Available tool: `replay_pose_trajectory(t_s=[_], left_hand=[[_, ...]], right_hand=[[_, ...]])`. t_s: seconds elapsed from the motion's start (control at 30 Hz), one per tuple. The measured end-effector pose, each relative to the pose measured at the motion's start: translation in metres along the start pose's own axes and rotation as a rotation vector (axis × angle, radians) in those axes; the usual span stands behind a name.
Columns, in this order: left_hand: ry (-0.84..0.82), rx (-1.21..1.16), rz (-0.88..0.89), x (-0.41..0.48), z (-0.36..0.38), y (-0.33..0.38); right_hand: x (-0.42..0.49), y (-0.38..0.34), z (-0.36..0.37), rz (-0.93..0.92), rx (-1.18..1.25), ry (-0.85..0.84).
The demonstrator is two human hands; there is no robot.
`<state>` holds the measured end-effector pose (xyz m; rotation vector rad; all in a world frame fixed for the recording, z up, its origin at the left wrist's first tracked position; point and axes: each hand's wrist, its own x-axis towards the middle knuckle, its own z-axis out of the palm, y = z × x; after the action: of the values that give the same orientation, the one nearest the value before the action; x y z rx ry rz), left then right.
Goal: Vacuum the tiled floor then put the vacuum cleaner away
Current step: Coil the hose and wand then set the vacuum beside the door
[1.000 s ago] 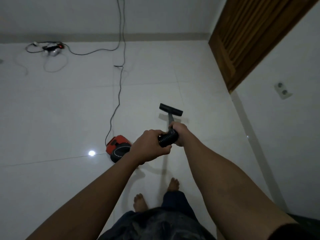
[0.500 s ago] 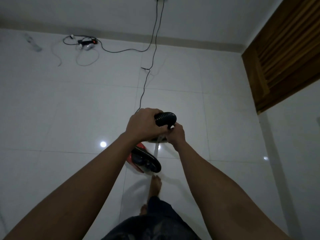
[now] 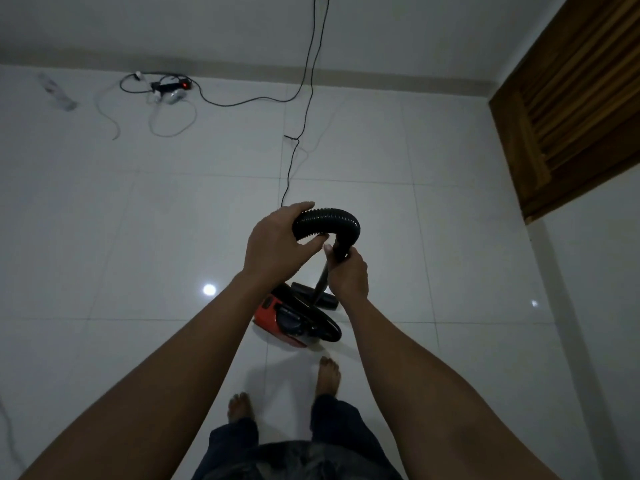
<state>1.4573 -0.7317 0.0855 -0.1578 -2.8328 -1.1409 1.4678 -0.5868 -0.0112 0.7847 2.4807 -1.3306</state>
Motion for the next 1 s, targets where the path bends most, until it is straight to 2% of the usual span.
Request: replay_pose_trajectory(t_s=[0.17, 0.4, 0.63, 0.83, 1.0], left_hand=[[-0.057, -0.213, -0.146, -0.017, -0.015, -0.060], [-0.177, -0.317, -0.182, -0.026, -0.021, -0.120], [-0.155, -0.383, -0.184, -0.025, -0.009, -0.151], [-0.125, -0.458, -0.140, -0.029, 0.043, -0.181], [-0.045, -0.577, -0.066, -0.033, 0.117, -0.210]], right_hand=[[-0.007, -0.012, 0.019, 0.030, 0.042, 0.118], [-0.021, -0.018, 0.049, 0.063, 0.063, 0.166], [-0.014, -0.022, 0.071, 0.058, 0.173, 0.224], [0.020, 0.018, 0.094, -0.036, 0.160, 0.291], [0.074, 0.081, 0.123, -0.073, 0.153, 0.281]])
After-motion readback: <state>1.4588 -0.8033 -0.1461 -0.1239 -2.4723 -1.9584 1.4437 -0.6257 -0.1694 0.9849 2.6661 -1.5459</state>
